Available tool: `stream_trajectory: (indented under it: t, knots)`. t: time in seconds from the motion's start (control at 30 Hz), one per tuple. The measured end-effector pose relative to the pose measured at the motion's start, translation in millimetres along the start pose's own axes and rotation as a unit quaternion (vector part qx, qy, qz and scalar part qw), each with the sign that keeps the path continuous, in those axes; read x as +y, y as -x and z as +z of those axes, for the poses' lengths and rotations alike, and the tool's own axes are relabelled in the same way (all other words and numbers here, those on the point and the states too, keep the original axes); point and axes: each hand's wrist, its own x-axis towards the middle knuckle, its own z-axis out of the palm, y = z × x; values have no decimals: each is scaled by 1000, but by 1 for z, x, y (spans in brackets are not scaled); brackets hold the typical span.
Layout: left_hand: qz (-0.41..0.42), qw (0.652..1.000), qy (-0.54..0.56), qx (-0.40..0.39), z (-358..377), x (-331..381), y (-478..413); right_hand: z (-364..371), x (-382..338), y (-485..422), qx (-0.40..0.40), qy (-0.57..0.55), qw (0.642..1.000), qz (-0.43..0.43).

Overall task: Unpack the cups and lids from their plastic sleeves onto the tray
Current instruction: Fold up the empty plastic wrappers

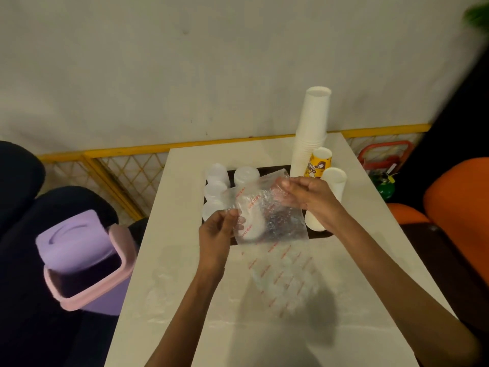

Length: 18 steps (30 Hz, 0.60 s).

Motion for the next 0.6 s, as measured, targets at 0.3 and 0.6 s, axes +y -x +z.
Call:
stream_trajectory:
  t: [0.3, 0.6]
  knots:
    - [53, 999, 2, -11, 2, 30, -20, -9, 2, 3, 137, 203, 955, -165]
    - [96, 991, 85, -47, 15, 72, -39, 6, -31, -3, 110, 6, 970, -216]
